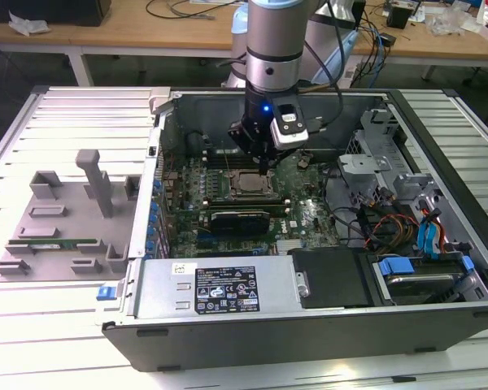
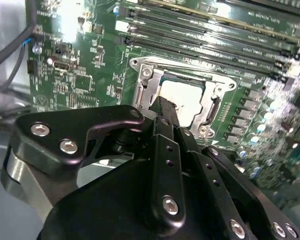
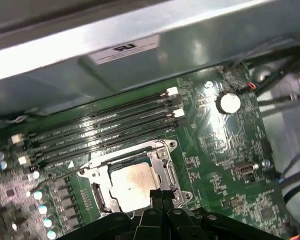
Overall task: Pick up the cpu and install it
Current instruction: 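Close the cpu cover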
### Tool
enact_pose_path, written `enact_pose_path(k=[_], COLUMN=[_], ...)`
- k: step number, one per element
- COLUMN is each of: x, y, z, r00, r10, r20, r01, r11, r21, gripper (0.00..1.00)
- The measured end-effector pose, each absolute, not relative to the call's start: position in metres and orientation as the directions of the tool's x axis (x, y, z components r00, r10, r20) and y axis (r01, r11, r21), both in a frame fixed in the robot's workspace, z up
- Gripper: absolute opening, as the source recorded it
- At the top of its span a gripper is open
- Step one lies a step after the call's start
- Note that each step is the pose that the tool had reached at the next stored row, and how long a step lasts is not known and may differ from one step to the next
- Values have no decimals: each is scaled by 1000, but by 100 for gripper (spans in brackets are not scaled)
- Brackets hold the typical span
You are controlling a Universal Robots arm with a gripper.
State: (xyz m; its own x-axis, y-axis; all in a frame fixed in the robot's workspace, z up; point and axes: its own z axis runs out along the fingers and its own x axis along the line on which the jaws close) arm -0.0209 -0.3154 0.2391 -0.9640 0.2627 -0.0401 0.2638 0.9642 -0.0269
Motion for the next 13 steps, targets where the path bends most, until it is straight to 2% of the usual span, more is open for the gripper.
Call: enact_pose_path(k=[7, 11, 13], x=[-21, -32, -42], y=[-315, -315, -314], z=[238, 237, 237], r00=[-998, -998, -998], r10=[43, 41, 40], r20=[-40, -41, -41], r01=[44, 43, 43], r11=[998, 998, 998], r21=[-33, -38, -53], gripper=[11, 11, 11])
